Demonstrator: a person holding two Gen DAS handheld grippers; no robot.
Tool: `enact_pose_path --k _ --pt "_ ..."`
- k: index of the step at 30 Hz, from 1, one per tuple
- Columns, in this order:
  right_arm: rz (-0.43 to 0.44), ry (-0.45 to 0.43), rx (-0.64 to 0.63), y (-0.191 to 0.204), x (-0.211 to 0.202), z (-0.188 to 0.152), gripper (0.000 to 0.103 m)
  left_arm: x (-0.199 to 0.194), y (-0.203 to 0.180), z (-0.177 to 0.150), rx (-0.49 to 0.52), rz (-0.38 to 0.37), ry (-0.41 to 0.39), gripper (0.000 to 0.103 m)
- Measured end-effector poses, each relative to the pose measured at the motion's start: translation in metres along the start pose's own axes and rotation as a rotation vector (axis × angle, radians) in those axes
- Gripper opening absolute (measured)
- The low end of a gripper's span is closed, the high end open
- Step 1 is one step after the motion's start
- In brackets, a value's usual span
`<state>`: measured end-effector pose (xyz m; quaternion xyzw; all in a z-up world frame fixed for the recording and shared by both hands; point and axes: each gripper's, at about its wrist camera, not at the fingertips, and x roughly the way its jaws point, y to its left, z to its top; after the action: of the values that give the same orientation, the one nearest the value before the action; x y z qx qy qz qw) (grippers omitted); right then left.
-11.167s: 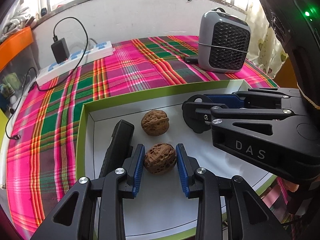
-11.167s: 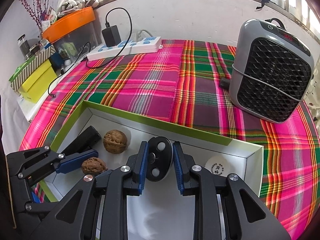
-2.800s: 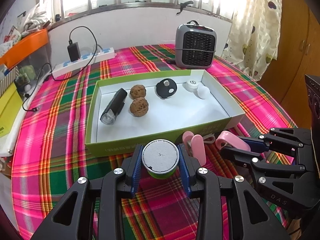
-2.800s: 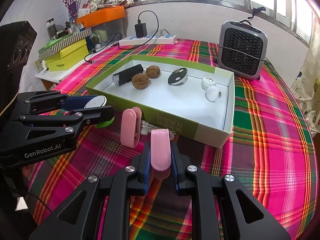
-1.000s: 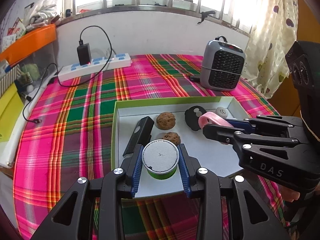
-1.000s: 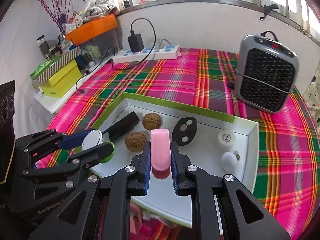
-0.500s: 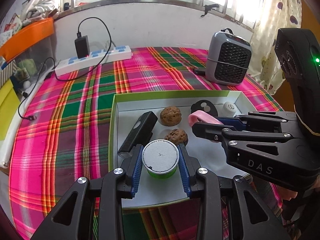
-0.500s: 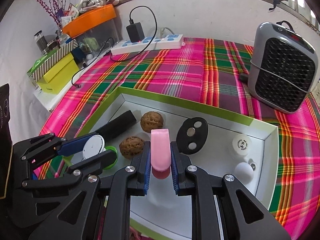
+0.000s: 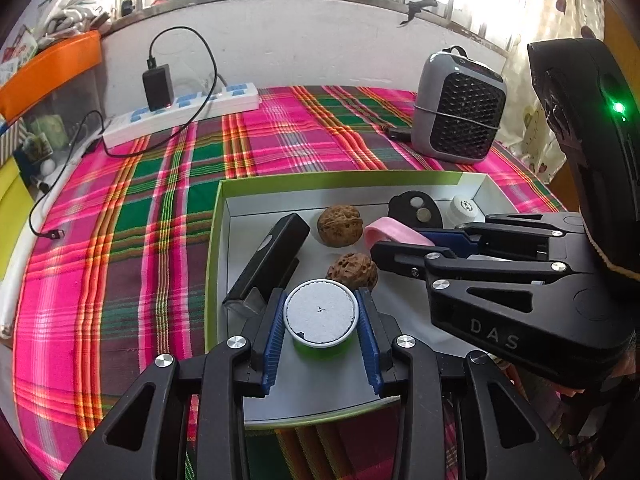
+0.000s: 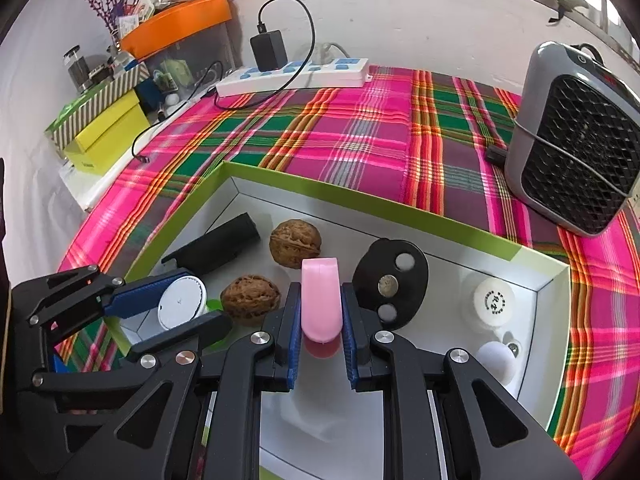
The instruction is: Organize objects
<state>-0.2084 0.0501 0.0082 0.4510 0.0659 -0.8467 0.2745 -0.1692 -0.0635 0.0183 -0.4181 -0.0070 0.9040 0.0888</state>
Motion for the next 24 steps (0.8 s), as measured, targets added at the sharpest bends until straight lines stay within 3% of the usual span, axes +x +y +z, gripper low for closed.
enact_pose_path --k 24 --pt "0.0 -0.007 0.007 0.0 0.0003 -0.002 0.019 0.0025 -0.0005 -0.0014 0.007 0.01 0.01 0.032"
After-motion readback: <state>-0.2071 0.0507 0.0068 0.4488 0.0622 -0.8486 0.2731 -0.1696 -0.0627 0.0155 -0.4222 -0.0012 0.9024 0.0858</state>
